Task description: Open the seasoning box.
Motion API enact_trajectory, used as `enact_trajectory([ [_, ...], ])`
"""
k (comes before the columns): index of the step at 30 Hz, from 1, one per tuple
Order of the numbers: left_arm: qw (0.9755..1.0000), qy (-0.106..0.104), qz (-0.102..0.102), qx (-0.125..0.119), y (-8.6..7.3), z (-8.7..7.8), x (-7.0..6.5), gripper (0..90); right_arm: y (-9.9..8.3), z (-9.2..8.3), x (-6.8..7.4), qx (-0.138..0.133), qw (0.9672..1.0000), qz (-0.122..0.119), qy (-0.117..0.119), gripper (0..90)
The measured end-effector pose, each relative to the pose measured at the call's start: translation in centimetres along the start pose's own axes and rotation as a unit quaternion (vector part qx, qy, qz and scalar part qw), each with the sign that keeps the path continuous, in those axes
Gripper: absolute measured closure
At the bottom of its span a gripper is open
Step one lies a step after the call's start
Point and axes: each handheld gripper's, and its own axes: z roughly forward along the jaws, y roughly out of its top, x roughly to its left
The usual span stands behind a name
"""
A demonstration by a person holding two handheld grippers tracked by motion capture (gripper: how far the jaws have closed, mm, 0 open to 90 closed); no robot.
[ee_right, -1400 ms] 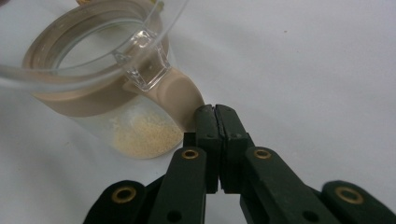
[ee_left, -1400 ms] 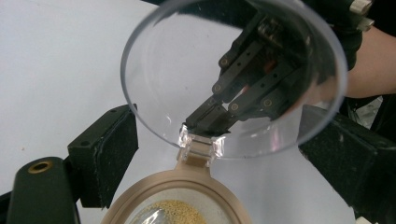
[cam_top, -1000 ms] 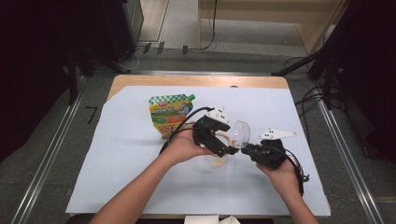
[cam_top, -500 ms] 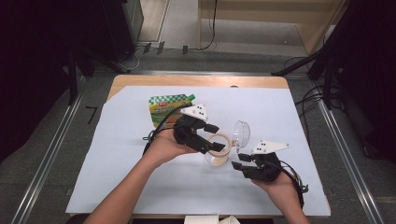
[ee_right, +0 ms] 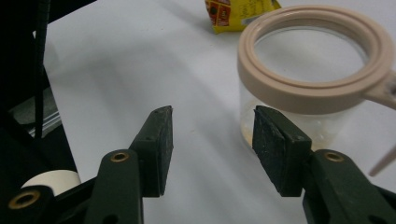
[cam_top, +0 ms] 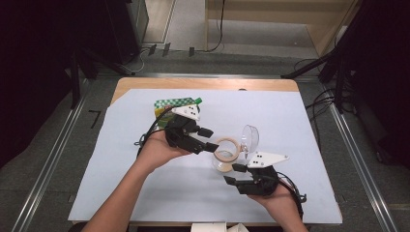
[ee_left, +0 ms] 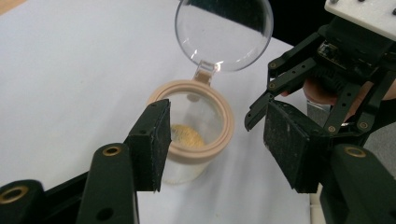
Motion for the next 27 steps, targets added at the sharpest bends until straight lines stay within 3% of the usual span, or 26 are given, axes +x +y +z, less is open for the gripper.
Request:
enact_trajectory([
  [7,0.9999,0.011,-0.01,-0.007,-0.7,-2.0,0.8,37.7,0.0,1.6,1.2,-0.004,0.9996,-0.018,0.02,50.4],
  [14,0.9982,0.037,-0.038,-0.026,-1.6,-4.6,2.1,37.0,-0.2,3.5,2.7,0.021,0.998,-0.047,0.036,49.9],
  [22,0.9954,0.071,-0.056,-0.031,-2.9,-7.2,3.5,37.2,-0.2,3.8,2.6,0.025,0.9983,-0.033,0.041,49.8],
  [25,0.9929,0.1,-0.062,-0.018,-3.4,-8.2,4.0,37.1,-0.1,3.7,2.5,0.024,0.9985,-0.03,0.039,49.6],
  [27,0.9923,0.1,-0.069,-0.023,-3.7,-9.1,4.3,37.2,-0.1,3.6,2.5,0.022,0.9986,-0.029,0.039,49.6],
])
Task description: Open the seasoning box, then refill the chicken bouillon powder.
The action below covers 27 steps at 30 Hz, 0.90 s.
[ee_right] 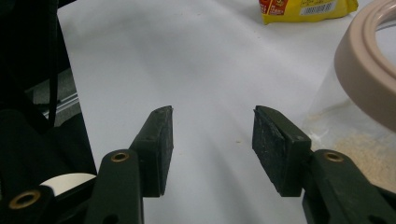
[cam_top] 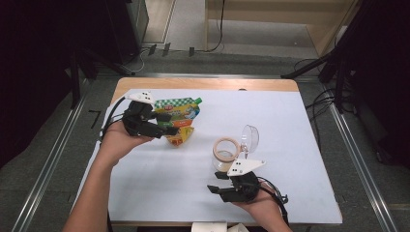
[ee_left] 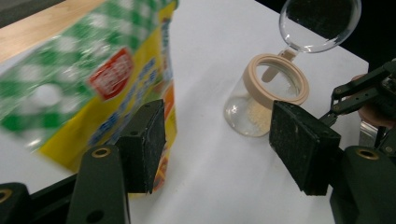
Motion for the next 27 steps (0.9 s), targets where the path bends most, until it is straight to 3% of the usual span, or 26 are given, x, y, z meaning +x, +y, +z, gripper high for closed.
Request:
enact_trajectory([
  [8,0.9996,0.015,-0.021,-0.013,-1.0,-2.3,1.5,37.4,0.1,0.0,0.0,0.001,1.0,0.0,0.0,49.6],
  [14,0.9989,0.028,-0.036,-0.011,-1.9,-2.8,2.6,37.4,0.2,0.2,0.0,0.001,1.0,-0.003,0.003,49.6],
  [18,0.9988,0.026,-0.04,-0.012,-2.5,-1.8,3.3,32.4,0.2,0.3,0.1,0.004,1.0,-0.002,0.006,49.6],
  [27,0.9989,0.015,-0.045,0.003,-2.7,1.6,3.9,35.3,0.5,0.6,0.4,0.002,0.9998,0.0,0.021,49.7],
])
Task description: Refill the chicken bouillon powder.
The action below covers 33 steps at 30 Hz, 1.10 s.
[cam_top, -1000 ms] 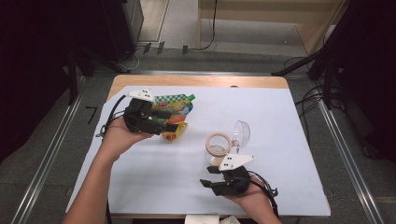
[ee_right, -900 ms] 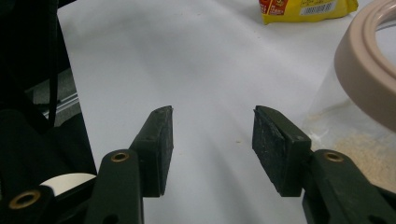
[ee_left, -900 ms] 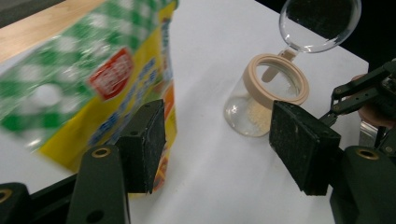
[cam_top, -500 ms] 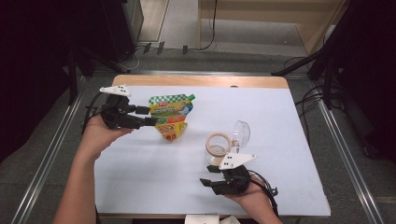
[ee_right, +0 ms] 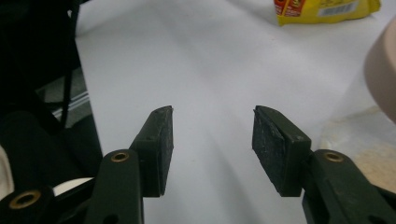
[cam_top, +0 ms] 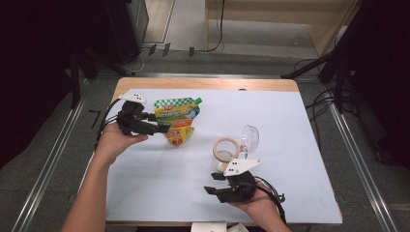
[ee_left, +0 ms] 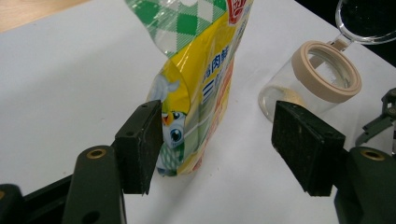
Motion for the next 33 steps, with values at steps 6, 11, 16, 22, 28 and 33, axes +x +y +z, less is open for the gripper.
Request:
enact_trajectory([
  [6,0.9999,-0.007,-0.001,-0.01,0.2,1.0,0.1,46.7,0.8,0.4,0.7,0.003,0.9999,-0.017,-0.001,49.3],
  [11,0.9999,-0.006,-0.008,-0.007,0.2,2.0,0.5,53.9,1.9,1.1,0.6,0.003,0.9998,-0.02,-0.009,48.7],
  [16,0.9996,-0.009,-0.02,-0.017,0.2,2.6,0.7,65.7,3.1,2.2,0.3,-0.005,0.9998,-0.019,-0.001,48.7],
  [22,0.9997,0.007,-0.016,-0.019,0.2,3.3,0.2,74.6,4.8,4.0,0.1,-0.016,0.9997,-0.02,0.003,48.8],
  [28,0.9996,0.009,-0.016,-0.024,-0.1,3.0,-0.1,85.7,5.1,5.6,-0.1,-0.021,0.9997,-0.011,0.001,49.7],
  [33,0.9996,0.02,-0.009,-0.02,0.0,2.8,-0.3,89.9,4.3,5.7,-0.2,-0.015,0.9996,-0.022,-0.01,49.8],
])
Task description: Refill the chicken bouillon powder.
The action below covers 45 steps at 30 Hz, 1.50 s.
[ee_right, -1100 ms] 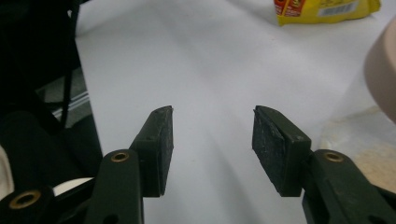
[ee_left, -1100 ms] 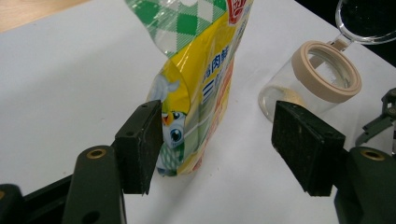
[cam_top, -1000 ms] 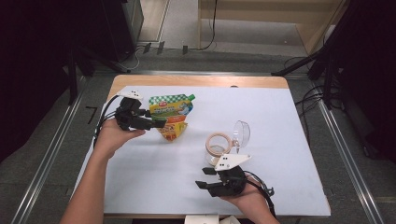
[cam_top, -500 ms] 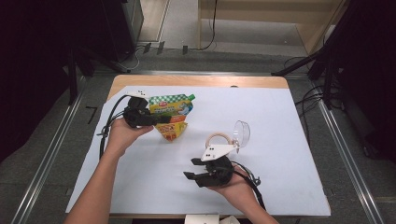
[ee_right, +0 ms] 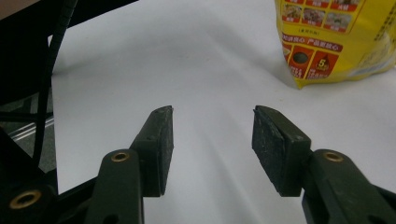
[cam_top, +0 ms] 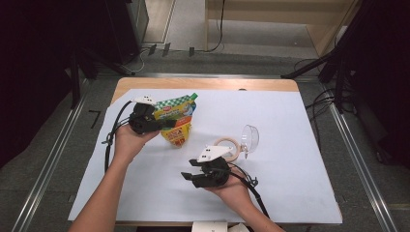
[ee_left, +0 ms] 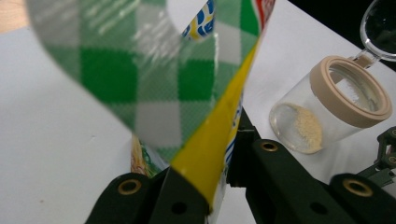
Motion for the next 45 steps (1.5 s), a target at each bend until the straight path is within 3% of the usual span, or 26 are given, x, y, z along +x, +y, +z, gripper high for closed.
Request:
enact_trajectory([
  [8,0.9997,0.002,-0.016,0.019,0.7,-1.0,-0.3,90.0,-0.5,0.1,-0.4,-0.005,0.9999,0.01,-0.002,49.7],
  [16,0.9994,-0.026,-0.001,0.024,1.8,-3.4,-1.9,90.0,-1.0,0.6,-0.6,0.001,0.9999,0.015,-0.006,48.9],
  [22,0.9982,-0.051,0.001,0.031,2.4,-4.7,-3.4,90.0,-1.2,0.7,-0.6,0.002,0.9998,0.016,-0.015,49.1],
  [33,0.9935,-0.092,0.032,0.06,3.5,-5.0,-7.3,90.0,-1.5,0.8,-0.9,-0.004,0.999,0.042,-0.016,50.0],
  [40,0.9921,-0.098,0.046,0.063,3.6,-5.5,-9.0,90.0,-1.6,0.9,-1.0,-0.008,0.9988,0.04,-0.025,51.3],
  [45,0.9903,-0.115,0.047,0.062,3.8,-6.5,-10.5,90.0,-1.8,0.9,-1.1,-0.017,0.9978,0.05,-0.038,60.6],
])
